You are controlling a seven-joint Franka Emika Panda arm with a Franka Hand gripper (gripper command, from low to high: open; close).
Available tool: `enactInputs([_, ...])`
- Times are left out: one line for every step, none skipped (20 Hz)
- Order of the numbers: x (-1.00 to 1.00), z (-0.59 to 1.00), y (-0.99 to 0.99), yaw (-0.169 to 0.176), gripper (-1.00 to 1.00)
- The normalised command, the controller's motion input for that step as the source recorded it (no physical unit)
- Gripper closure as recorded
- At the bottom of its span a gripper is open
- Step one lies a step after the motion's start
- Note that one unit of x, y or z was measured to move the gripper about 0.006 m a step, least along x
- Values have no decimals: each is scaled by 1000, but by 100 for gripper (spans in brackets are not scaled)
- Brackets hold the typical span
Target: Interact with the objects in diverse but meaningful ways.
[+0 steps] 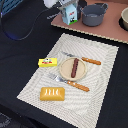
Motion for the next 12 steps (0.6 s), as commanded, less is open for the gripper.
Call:
enactInputs([851, 0, 80, -72, 100])
enactInputs([840, 0, 71, -76, 100])
enactInputs([849, 0, 77, -74, 100])
enactInputs([840, 0, 66, -78, 100])
enactInputs([837, 0, 60, -80, 100])
enactInputs([831, 0, 63, -81, 100])
enactInputs([829, 0, 66, -83, 100])
enactInputs([829, 0, 60, -84, 100])
enactInputs([826, 0, 63, -85, 100])
enactInputs([803, 0, 46, -96, 100])
enactInputs([789, -17, 54, -100, 100])
enactInputs([783, -54, 40, -104, 100])
